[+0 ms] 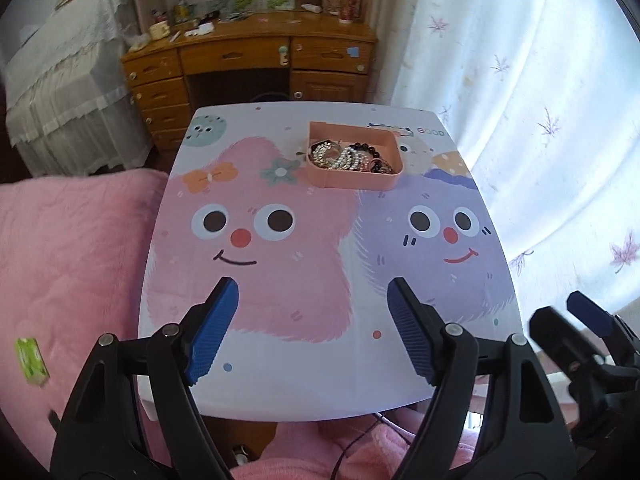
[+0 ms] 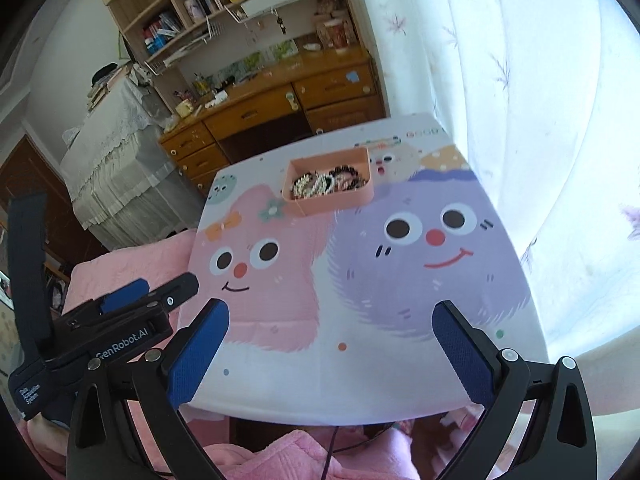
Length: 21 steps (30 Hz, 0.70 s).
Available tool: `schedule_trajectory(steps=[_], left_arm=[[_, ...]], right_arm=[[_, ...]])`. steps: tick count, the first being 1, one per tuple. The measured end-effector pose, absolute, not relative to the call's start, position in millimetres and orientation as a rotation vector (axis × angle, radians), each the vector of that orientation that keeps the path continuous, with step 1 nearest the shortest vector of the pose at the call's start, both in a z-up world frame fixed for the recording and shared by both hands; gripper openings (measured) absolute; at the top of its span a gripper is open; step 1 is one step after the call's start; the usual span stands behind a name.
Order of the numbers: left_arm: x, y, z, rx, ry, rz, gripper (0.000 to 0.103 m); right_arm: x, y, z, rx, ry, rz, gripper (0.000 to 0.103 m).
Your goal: Organize jewelry
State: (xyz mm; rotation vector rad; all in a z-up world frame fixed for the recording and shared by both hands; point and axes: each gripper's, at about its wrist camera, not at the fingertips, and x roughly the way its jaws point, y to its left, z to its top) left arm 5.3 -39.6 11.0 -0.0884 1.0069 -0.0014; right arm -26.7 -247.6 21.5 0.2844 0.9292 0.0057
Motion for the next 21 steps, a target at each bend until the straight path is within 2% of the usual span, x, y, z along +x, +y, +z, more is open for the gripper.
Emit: schedule_trajectory(steps=[5, 9, 21], left_arm=[[-4.1, -33.4, 14.3, -0.109, 0.968, 0.052, 0.083], [-12.0, -36.0, 18.7, -0.101, 0.947, 0.07, 0.103], [-20.3, -45.7, 24.5, -0.067, 0.923, 0.092, 0.103]], right_arm=[[-29.9, -249.9, 29.4, 0.254, 0.928, 0.038, 0.103], [-29.9, -244.9, 29.9, 0.225, 0.928, 0.057, 0.103], [-17.9, -233.7, 12.1, 0.168, 0.987, 0.059, 0.103]])
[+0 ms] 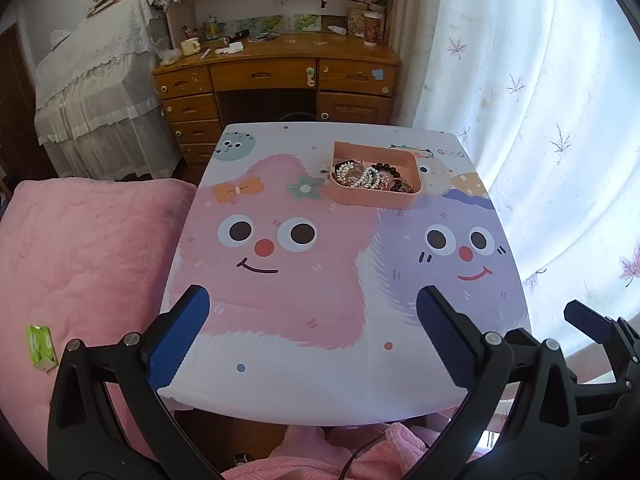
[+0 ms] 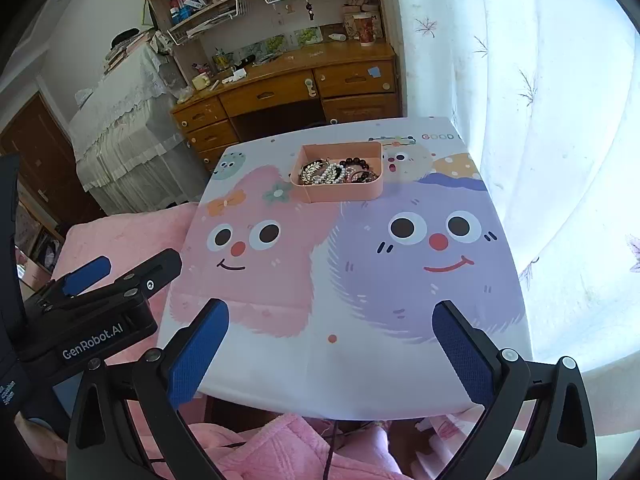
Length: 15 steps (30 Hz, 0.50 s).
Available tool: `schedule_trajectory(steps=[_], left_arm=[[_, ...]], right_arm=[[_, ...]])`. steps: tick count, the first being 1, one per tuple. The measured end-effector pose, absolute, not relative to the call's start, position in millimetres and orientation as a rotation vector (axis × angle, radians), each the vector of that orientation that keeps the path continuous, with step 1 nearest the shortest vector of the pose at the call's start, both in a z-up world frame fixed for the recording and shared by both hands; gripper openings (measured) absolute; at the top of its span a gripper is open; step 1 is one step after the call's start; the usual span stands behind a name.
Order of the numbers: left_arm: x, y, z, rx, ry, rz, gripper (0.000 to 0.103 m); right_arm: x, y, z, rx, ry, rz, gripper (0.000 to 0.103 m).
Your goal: Organize jewelry
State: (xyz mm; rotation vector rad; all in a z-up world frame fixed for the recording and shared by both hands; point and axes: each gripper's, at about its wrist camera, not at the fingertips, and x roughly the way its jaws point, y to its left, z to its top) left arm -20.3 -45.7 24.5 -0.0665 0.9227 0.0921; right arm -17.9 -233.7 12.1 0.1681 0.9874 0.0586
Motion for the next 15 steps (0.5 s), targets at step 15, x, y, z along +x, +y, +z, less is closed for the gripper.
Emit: schedule_trajectory(steps=[15], left_arm=[[-17.9, -42.8, 20.3, -0.066, 0.947, 0.068, 0.103]], right_arm=[[-18.1, -234.2, 8.7, 0.161, 0.992, 0.021, 0.103]])
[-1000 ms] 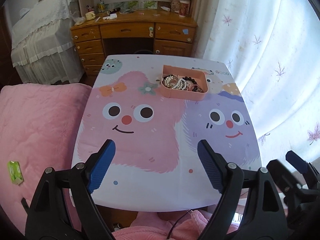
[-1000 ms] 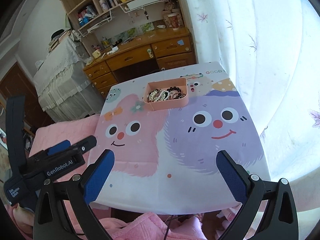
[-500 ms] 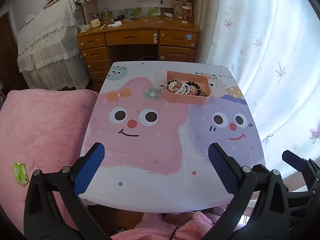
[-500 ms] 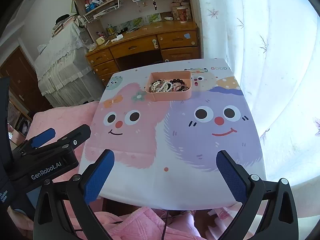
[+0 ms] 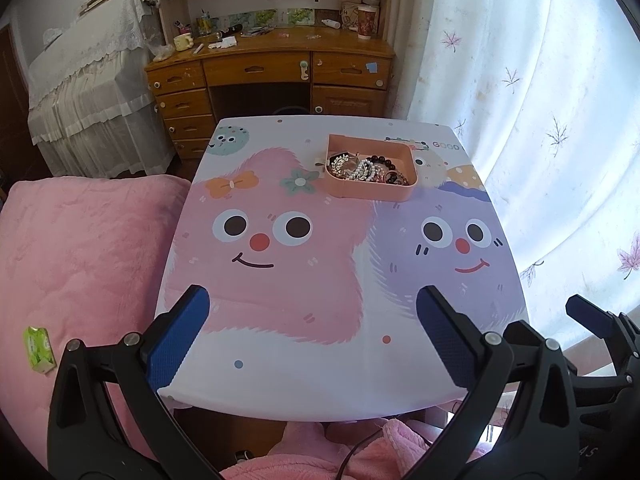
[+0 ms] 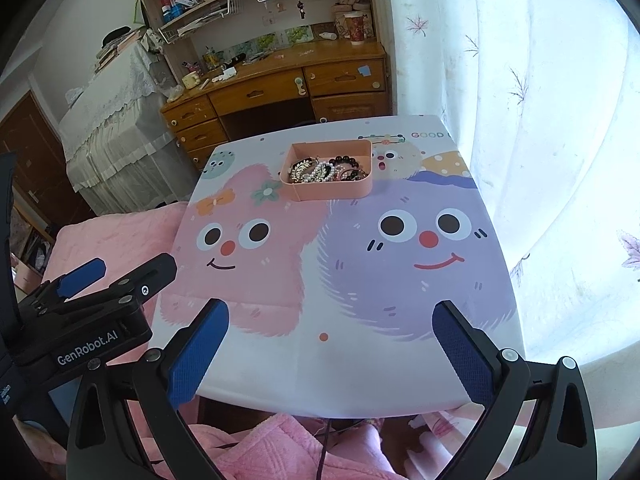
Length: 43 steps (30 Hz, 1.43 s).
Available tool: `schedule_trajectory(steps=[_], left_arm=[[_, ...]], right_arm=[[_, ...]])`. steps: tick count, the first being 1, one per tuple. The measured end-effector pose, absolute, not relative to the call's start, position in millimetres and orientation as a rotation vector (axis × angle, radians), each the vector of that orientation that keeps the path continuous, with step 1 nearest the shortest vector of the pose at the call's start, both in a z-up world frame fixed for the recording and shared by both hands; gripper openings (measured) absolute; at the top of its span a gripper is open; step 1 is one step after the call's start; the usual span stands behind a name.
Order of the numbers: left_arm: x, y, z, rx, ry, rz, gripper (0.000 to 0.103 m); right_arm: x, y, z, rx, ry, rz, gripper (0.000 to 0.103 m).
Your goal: Organize jewelry
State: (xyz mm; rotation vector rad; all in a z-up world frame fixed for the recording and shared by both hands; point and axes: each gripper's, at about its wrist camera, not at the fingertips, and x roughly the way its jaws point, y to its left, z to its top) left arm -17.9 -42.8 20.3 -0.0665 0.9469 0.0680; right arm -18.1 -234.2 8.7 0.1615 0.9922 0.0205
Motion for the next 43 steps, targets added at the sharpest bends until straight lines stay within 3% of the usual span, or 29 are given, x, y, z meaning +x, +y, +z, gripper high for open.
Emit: schedule_trajectory(steps=[43], left_arm=[[-6.1, -43.0, 14.4, -0.047, 0.968, 0.069, 0.103]], right_arm=[[-5.5, -240.9, 8.7, 0.17, 1.001, 0.016, 0.103]])
